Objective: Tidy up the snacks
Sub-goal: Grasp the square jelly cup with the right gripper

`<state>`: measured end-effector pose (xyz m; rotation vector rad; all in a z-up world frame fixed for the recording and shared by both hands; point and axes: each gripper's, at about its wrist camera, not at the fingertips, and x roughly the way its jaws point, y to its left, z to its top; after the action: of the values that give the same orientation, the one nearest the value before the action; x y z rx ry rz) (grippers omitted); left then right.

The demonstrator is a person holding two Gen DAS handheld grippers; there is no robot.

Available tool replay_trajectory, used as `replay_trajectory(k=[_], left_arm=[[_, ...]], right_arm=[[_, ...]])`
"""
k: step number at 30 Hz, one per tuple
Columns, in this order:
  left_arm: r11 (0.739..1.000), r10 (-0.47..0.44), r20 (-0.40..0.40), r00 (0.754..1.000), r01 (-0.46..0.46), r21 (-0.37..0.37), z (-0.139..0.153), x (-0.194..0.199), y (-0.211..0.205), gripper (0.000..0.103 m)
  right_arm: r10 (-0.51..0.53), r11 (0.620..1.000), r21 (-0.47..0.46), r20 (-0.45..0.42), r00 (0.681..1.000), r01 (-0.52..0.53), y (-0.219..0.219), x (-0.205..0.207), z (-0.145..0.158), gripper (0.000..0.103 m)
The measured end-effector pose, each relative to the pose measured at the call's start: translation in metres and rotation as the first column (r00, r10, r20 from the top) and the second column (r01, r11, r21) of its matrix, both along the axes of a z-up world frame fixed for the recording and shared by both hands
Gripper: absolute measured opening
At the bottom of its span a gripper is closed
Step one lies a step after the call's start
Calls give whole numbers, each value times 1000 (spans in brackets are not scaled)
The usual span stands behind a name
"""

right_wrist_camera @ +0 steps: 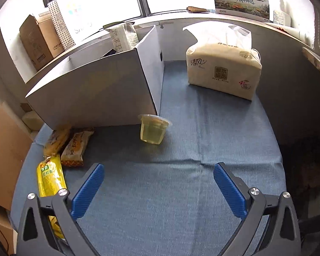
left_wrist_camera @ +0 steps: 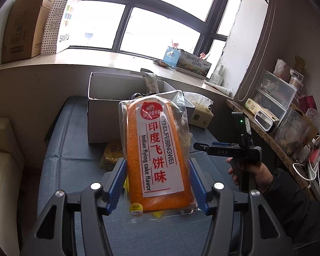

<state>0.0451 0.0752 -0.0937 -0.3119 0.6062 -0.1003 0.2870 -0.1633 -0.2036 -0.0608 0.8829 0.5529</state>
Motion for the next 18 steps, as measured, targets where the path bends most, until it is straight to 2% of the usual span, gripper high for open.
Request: replay_trajectory(k=[5, 10, 11, 12, 13, 16, 18], left_arm=[[1000, -2, 0, 1000, 2, -7, -1, 2, 2, 62], [1000, -3, -1, 1000, 3, -7, -2, 1, 3, 62], [1000, -1, -3, 1000, 1, -7, -3, 2, 3, 62], [1000, 0, -4, 1000, 0, -10, -3, 2, 3, 62], [1000, -1, -5, 1000, 1, -13, -4, 2, 4, 62], [1000, 1, -2, 1000, -1, -7, -3, 2, 3, 62], [1000, 1, -2, 1000, -1, -13, -3, 2, 5, 62]], right_arm=[[-3, 999, -52, 39, 999, 5, 27, 20, -3, 103], [-36, 995, -89, -3, 999, 35, 36, 41, -16, 103], [-22, 996, -91, -14, 1000, 21, 36, 42, -20, 94], [-22, 993, -118, -21, 1000, 20, 38, 43, -24, 78], [-20, 991, -129, -20, 1000, 17, 37, 42, -26, 51], [12, 999, -52, -33, 999, -13, 29, 34, -22, 50], [25, 999, -36, -9, 1000, -25, 26, 24, -14, 50]])
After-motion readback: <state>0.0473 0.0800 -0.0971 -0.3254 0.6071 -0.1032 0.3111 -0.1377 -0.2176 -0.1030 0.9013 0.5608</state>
